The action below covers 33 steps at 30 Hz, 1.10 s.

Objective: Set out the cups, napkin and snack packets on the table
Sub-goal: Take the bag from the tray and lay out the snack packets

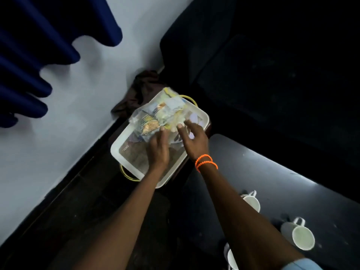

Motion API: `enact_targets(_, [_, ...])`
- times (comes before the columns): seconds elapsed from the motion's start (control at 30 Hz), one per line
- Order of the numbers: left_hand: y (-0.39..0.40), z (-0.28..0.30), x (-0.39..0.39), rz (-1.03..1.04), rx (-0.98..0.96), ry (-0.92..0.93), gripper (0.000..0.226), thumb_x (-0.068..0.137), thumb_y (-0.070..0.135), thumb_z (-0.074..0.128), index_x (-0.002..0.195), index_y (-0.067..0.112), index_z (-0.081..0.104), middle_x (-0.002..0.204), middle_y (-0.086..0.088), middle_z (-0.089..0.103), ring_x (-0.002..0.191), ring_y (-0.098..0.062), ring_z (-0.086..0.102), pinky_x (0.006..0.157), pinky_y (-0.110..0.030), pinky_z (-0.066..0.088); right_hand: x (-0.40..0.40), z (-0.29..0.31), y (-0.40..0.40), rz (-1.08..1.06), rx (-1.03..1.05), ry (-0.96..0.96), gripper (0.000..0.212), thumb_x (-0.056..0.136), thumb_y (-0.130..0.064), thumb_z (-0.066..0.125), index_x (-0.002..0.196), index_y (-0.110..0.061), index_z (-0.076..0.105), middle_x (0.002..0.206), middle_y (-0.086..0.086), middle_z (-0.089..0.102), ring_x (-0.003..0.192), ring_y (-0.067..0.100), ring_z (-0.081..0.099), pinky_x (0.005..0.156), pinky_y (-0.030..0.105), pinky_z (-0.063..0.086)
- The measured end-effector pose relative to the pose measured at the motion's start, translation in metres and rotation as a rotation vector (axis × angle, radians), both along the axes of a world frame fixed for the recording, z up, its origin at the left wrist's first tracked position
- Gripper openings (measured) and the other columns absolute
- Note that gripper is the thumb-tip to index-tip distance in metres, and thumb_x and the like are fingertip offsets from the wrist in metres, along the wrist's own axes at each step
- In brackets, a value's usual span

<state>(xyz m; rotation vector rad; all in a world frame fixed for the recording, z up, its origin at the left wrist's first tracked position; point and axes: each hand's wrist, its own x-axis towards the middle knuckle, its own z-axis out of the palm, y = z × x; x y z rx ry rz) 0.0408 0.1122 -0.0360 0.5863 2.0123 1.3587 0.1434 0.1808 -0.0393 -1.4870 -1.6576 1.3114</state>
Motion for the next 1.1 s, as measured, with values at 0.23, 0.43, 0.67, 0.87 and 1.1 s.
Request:
enact_targets(0.23, [0.009,-0.005,-0.068,0.221,-0.117,0.312,0.025,0.099,0.028,0.058,0.105,0.009,0.073,0.11,-0.009,0.063,0.09,-0.015,0.059,0.077,-0.02,0.045,-0.079,-0.003,0.023,0.375,0.25,-0.253,0.064,0.097,-0.064,0.051,0.157,-0.041,0.043,0.174,-0.002,0.022,0.159,0.03,0.022,0.124,0.049,0.023])
enact_targets(0.43, [0.024,-0.002,-0.097,0.181,-0.144,0.395,0.024,0.096,0.026,0.062,0.112,0.012,0.074,0.126,-0.013,0.059,0.115,-0.027,0.058,0.099,-0.033,0.047,-0.076,-0.03,0.018,0.417,0.228,-0.444,0.063,0.1,-0.067,0.042,0.155,-0.038,0.046,0.172,-0.004,0.03,0.16,0.028,0.019,0.125,0.055,0.022])
enact_targets(0.67, [0.056,-0.008,-0.124,-0.311,-0.43,0.446,0.059,0.09,0.05,0.068,0.14,0.019,0.06,0.148,-0.015,0.054,0.137,-0.036,0.048,0.114,-0.046,0.042,-0.038,-0.051,-0.007,0.422,0.149,-0.453,0.067,0.097,-0.074,0.033,0.158,-0.047,0.034,0.172,-0.009,0.027,0.16,0.028,0.018,0.119,0.058,0.031])
enact_targets(0.87, [0.072,-0.004,-0.13,-0.4,-0.574,0.351,0.081,0.088,0.077,0.051,0.138,0.015,0.063,0.14,-0.017,0.065,0.127,-0.036,0.062,0.103,-0.041,0.049,-0.028,-0.039,-0.005,0.357,0.022,-0.326,0.063,0.101,-0.068,0.039,0.148,-0.029,0.056,0.157,0.002,0.054,0.147,0.029,0.043,0.116,0.048,0.039])
enact_targets(1.1, [0.061,0.001,-0.109,-0.246,-0.431,-0.076,0.05,0.086,0.064,0.06,0.077,0.021,0.084,0.077,-0.004,0.079,0.069,-0.022,0.065,0.07,-0.033,0.047,-0.027,-0.007,0.025,-0.101,-0.631,0.282,0.113,0.074,-0.075,0.074,0.161,-0.017,0.032,0.164,0.007,0.042,0.142,0.034,0.051,0.114,0.063,0.043])
